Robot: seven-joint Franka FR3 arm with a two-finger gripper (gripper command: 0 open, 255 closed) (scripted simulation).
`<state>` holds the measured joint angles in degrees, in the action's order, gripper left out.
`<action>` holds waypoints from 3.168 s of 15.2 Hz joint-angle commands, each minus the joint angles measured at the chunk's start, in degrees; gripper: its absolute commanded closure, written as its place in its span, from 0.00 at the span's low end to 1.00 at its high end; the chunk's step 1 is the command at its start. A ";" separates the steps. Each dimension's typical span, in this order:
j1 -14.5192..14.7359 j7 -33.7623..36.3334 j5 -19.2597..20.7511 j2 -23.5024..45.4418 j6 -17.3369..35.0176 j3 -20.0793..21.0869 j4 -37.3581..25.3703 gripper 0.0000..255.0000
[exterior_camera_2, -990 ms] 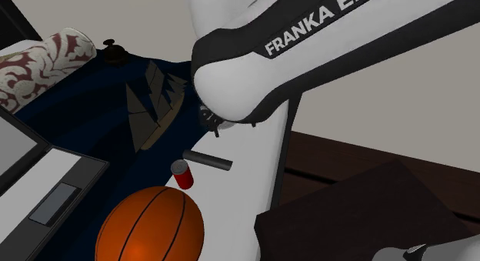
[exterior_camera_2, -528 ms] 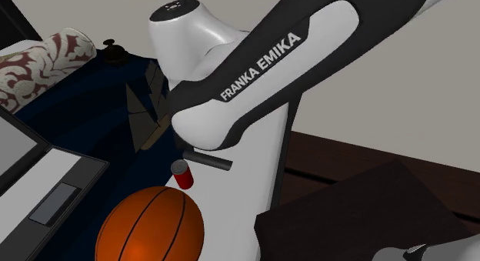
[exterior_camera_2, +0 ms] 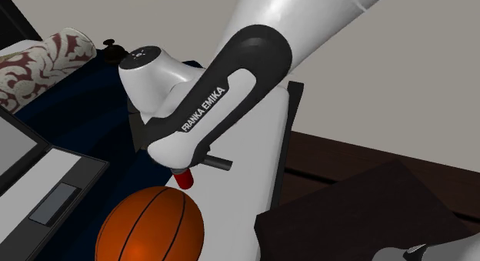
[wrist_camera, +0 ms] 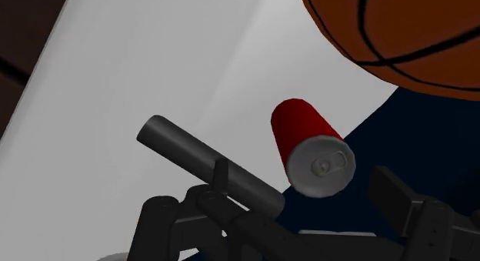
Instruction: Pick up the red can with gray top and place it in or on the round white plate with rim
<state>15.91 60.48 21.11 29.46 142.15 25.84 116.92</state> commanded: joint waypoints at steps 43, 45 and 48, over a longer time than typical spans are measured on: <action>1.44 0.62 -1.46 0.78 -4.11 1.18 -4.87 1.00; 1.23 0.38 -1.84 0.18 -4.65 1.46 -4.86 1.00; -1.60 -3.63 -2.34 0.62 -5.65 0.93 -6.45 1.00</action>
<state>15.35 58.32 19.07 30.15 136.96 26.85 110.94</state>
